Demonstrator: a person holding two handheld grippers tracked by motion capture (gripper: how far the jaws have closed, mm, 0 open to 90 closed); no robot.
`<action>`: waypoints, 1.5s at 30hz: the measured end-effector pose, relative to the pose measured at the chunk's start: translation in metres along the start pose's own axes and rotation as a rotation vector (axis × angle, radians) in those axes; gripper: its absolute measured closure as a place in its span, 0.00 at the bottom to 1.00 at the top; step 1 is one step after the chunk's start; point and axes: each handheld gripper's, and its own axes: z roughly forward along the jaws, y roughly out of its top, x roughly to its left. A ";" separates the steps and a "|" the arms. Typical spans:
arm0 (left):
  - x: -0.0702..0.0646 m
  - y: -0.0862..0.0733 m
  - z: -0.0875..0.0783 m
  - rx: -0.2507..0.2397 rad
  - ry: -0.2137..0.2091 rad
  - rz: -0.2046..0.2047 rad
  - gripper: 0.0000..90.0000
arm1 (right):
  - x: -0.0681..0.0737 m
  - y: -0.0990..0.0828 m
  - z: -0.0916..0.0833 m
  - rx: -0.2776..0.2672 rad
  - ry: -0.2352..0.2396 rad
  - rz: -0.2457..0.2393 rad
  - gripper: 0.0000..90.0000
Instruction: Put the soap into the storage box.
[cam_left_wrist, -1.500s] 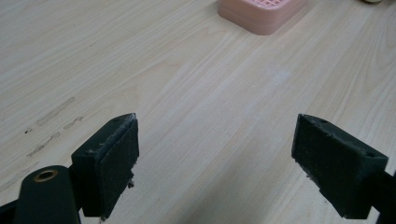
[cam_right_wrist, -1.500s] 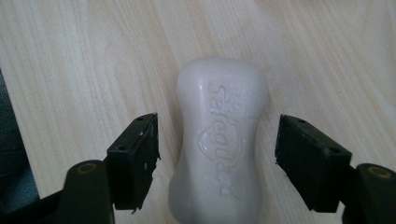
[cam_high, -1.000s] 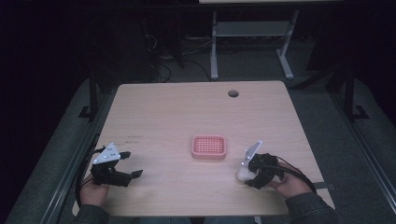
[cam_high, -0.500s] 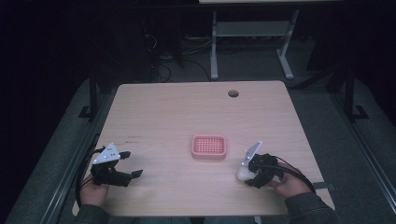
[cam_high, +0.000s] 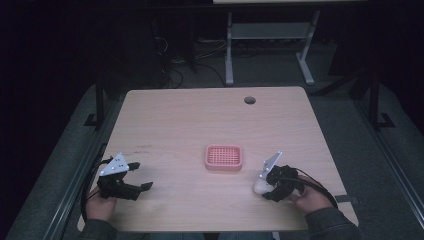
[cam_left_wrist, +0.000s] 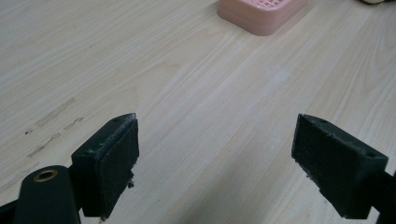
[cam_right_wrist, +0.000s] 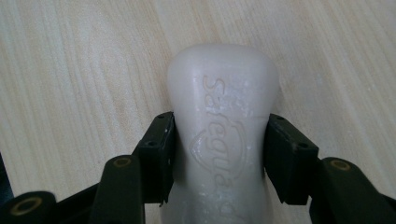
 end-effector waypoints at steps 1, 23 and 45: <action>0.000 0.000 0.000 0.001 0.000 0.003 0.16 | 0.000 0.000 0.000 -0.001 0.000 -0.001 0.53; -0.001 0.000 -0.002 -0.006 -0.001 0.003 0.16 | 0.002 0.009 -0.006 0.019 -0.022 -0.030 0.55; -0.001 0.000 -0.002 -0.015 -0.001 -0.006 0.16 | -0.007 0.034 -0.025 -0.036 -0.026 -0.074 0.55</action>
